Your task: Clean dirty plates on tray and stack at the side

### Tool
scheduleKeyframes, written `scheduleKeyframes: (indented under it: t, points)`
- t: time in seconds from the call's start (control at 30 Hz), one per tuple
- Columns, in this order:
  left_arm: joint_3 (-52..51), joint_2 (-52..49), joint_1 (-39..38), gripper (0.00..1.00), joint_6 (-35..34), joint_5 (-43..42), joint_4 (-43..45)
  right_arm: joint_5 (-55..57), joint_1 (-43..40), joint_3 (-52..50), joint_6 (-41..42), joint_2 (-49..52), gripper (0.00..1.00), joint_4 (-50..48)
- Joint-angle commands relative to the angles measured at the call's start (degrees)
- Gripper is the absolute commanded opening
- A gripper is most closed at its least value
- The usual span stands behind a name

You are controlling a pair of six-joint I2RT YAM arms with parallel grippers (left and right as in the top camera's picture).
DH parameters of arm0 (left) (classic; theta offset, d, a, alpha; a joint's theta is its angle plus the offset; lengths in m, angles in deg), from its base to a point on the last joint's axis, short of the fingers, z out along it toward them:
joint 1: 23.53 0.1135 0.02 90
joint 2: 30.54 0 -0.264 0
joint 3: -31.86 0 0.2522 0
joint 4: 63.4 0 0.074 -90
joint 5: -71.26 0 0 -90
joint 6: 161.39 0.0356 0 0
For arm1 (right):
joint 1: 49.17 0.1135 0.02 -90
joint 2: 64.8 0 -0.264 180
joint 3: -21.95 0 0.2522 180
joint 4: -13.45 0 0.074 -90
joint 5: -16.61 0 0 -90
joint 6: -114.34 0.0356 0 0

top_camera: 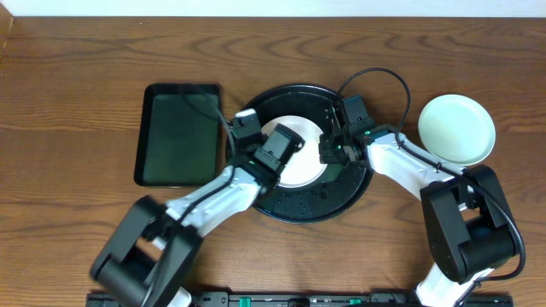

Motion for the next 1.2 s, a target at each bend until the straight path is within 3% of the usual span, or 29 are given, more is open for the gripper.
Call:
scheduleKeyframes:
  t: [0.0,0.23,0.5,0.87,1.17]
  points:
    - [-0.6,5.9,0.9,0.08,1.4,6.6,0.1,2.3,0.2,-0.4,-2.6,-0.3,0.01,1.6]
    - [-0.6,14.7,5.7,0.08,1.4,6.5,-2.8,4.5,1.8,2.0,-14.0,-10.8,0.01,3.0]
    - [-0.6,15.5,20.4,0.08,1.4,-3.6,-10.5,31.9,9.0,2.1,-32.3,-21.9,0.01,2.8]
    - [-0.6,15.5,33.4,0.08,1.4,-15.2,-12.0,52.2,14.9,2.1,-43.8,-23.6,0.01,-1.4]
    - [-0.8,15.4,35.0,0.09,1.4,-16.0,-11.9,66.0,21.2,2.1,-65.5,-23.6,0.01,-14.5]
